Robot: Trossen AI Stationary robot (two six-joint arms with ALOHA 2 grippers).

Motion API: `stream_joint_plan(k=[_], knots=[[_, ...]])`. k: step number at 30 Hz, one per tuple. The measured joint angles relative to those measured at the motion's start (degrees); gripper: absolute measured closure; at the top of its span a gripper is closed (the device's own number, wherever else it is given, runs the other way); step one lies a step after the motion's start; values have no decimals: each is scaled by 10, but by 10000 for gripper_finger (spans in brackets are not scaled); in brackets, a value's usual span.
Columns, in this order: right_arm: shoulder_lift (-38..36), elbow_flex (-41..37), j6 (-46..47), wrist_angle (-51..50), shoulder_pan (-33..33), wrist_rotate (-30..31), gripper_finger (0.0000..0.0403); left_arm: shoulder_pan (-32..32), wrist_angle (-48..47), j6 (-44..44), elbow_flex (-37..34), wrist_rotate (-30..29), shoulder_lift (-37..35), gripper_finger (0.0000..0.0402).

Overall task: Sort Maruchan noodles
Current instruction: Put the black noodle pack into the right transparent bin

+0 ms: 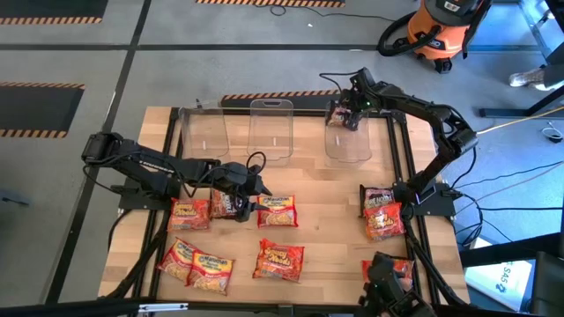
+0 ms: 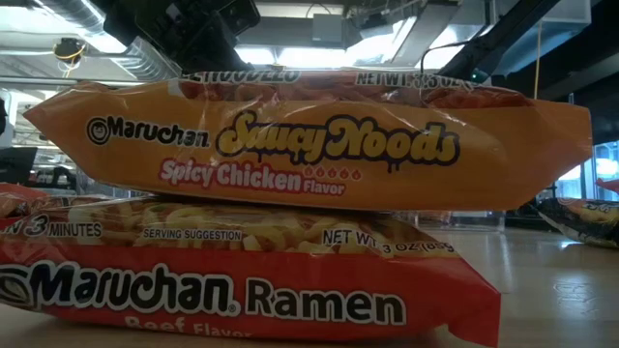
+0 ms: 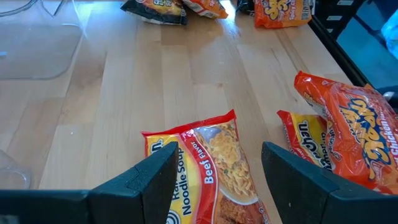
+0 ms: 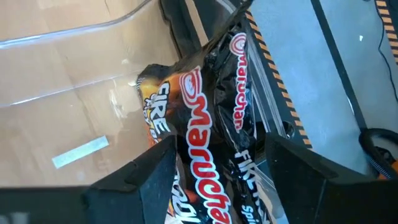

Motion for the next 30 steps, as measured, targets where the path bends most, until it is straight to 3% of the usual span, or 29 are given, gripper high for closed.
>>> stream_joint_plan(k=[8, 15, 20, 25, 30], knots=[[0, 35, 15, -66, 6, 45, 100, 0, 0, -3, 0, 0, 0, 178], [-32, 105, 63, -198, 41, 35, 94, 0, 0, -64, 0, -1, 0, 178], [-87, 111, 104, -238, 105, 5, 95, -3, 0, -95, 0, -2, 0, 178], [-127, 111, 172, -242, 195, -72, 101, -19, 0, -137, 0, -24, 0, 178], [-136, 111, 233, -239, 302, -81, 108, -51, -6, -183, 0, -54, 0, 178]])
